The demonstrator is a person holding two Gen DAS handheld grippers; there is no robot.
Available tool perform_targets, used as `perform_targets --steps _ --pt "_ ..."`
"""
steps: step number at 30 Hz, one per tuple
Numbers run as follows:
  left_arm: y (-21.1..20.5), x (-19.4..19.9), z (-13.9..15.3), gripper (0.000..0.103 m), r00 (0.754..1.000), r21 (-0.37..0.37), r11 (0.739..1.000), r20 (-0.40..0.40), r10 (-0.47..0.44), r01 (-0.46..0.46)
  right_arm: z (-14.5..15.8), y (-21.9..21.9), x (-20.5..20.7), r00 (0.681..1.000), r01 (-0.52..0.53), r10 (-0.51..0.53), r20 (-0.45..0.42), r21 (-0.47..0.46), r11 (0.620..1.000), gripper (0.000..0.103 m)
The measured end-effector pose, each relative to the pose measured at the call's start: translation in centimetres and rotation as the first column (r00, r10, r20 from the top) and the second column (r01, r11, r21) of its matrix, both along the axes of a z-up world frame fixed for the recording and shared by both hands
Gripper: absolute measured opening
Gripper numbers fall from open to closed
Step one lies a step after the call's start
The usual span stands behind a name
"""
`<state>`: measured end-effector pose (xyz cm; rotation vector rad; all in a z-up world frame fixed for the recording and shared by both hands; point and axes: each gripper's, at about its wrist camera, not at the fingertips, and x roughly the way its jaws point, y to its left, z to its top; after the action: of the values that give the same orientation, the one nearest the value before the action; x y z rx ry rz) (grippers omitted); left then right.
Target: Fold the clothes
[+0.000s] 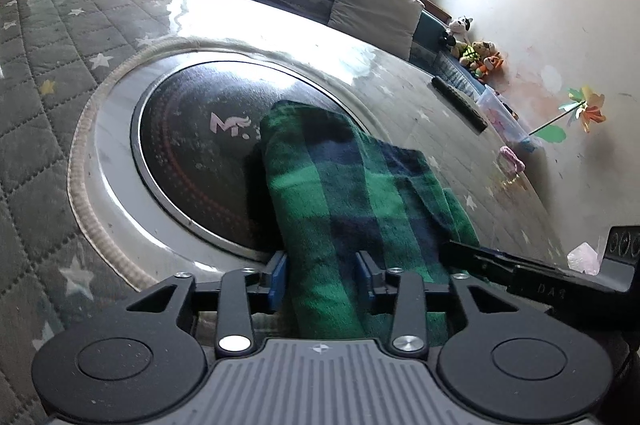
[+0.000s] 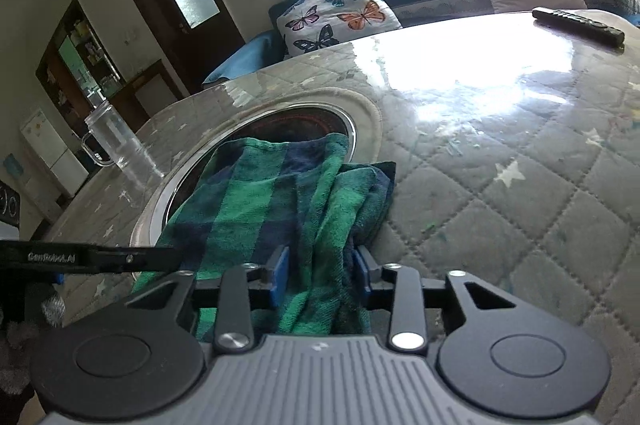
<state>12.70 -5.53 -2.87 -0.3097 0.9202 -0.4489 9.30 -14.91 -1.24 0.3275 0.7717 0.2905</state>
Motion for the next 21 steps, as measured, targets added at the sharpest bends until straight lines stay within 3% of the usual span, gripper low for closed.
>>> perform_targets --steps 5,9,13,21 --pt "-0.3 0.1 -0.4 0.044 1.000 -0.002 1.000 -0.010 0.005 -0.005 -0.2 0.1 0.3 1.000 0.000 0.000 0.016 0.006 1.000 0.040" --pt "-0.6 -0.3 -0.3 0.036 1.000 0.018 1.000 0.014 0.007 -0.007 0.1 0.6 0.0 1.000 -0.010 0.010 0.014 -0.001 1.000 0.027" --pt "-0.2 -1.2 0.2 0.026 0.999 0.025 0.999 0.034 0.019 -0.020 0.7 1.3 -0.5 1.000 -0.013 0.013 0.024 0.000 1.000 0.022" --pt "3.6 -4.0 1.7 0.023 0.991 0.025 0.993 0.069 0.114 -0.116 2.6 4.8 -0.6 0.994 -0.105 0.105 0.041 -0.023 0.994 0.016"
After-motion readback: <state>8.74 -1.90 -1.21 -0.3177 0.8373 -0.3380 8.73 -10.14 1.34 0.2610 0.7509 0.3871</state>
